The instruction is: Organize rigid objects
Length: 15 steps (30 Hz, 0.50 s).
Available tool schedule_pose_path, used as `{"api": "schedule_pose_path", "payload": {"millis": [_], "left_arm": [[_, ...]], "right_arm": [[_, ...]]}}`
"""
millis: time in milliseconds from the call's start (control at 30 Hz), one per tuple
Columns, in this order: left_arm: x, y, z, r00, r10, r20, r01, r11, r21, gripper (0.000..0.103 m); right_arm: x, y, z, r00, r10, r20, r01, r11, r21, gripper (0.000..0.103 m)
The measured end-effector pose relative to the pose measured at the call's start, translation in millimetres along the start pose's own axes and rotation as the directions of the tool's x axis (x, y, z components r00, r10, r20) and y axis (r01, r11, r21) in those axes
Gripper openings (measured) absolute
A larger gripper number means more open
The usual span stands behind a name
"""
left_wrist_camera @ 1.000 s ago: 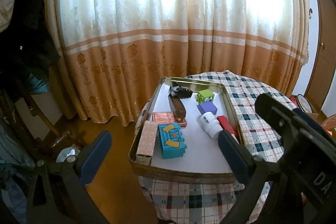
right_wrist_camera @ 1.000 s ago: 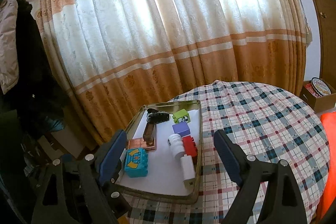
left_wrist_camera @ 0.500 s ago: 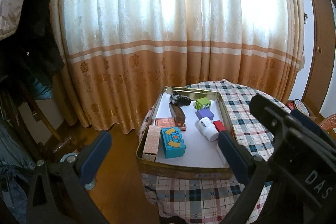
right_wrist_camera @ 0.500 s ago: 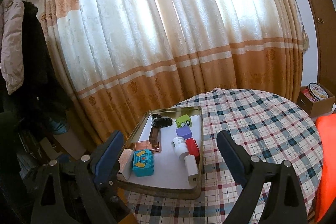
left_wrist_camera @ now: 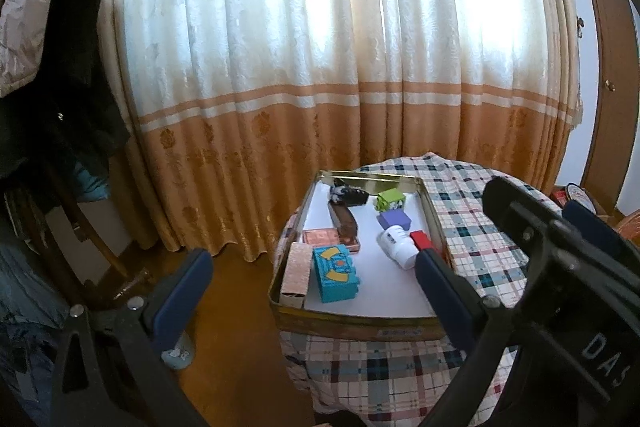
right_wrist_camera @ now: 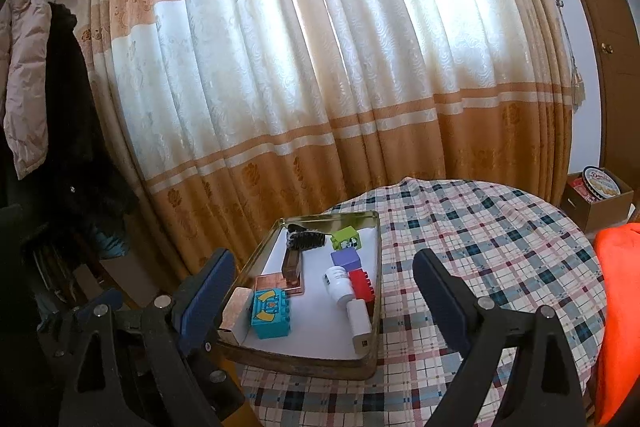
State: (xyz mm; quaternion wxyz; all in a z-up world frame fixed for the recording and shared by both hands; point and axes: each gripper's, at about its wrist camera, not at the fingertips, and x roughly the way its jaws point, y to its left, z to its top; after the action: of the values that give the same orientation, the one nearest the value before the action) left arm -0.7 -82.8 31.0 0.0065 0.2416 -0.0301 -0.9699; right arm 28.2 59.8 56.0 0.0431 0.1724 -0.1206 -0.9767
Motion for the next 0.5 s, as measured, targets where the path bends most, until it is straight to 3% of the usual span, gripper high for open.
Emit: {"api": "schedule_pose_path", "payload": {"millis": [500], "left_arm": [[-6.7, -3.9, 1.3, 1.000, -0.003, 0.012, 0.003, 1.000, -0.011, 0.103]], "right_arm": [[-7.1, -7.6, 1.9, 1.000, 0.001, 0.013, -0.001, 1.000, 0.018, 0.093]]}}
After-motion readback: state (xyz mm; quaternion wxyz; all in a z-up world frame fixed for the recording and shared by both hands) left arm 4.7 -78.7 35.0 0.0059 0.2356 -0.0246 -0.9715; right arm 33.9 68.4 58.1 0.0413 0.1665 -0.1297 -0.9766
